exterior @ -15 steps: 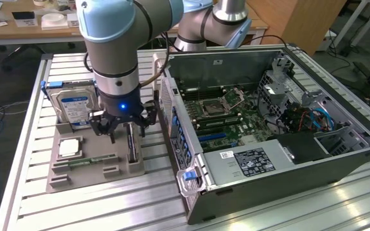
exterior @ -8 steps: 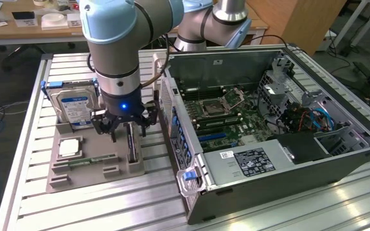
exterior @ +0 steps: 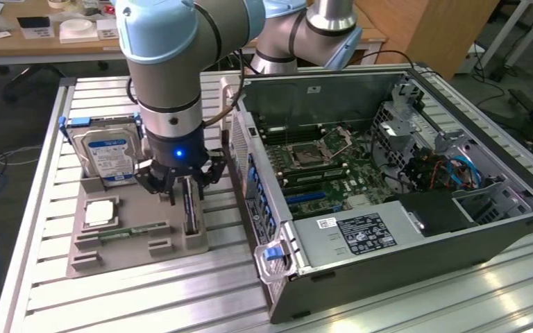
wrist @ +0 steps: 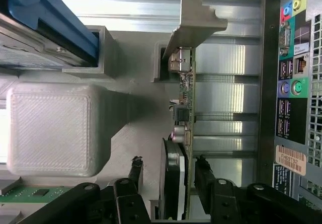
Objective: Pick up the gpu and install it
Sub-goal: 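Pick up the gpu and move the gpu toward the slot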
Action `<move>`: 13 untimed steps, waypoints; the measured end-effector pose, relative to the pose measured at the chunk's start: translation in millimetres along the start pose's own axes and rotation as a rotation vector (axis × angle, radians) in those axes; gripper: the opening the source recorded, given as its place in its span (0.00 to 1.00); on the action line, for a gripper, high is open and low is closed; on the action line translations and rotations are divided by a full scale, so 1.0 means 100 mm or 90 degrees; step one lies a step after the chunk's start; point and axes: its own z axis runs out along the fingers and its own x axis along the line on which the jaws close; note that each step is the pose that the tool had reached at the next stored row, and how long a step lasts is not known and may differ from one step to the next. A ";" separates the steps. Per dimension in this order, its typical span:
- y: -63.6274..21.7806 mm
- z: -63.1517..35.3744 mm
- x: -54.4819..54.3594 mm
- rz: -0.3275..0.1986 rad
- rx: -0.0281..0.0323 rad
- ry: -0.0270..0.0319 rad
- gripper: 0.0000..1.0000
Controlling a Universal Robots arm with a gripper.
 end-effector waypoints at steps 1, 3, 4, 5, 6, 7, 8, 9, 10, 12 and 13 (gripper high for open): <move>0.000 0.003 0.00 0.002 0.0000 -0.0001 0.54; -0.001 0.007 0.00 0.005 0.0001 -0.0002 0.54; -0.001 0.010 0.00 0.007 0.0001 -0.0003 0.54; -0.001 0.012 0.00 0.008 0.0001 -0.0004 0.53; -0.001 0.015 0.00 0.010 0.0002 -0.0004 0.53; -0.001 0.017 0.00 0.011 0.0002 -0.0005 0.45; -0.002 0.018 0.00 0.013 0.0003 -0.0006 0.45; -0.002 0.019 0.00 0.014 0.0003 -0.0006 0.45; -0.002 0.020 0.00 0.015 0.0003 -0.0006 0.45; -0.001 0.021 0.00 0.016 0.0003 -0.0007 0.45; -0.001 0.021 0.00 0.016 0.0004 -0.0007 0.44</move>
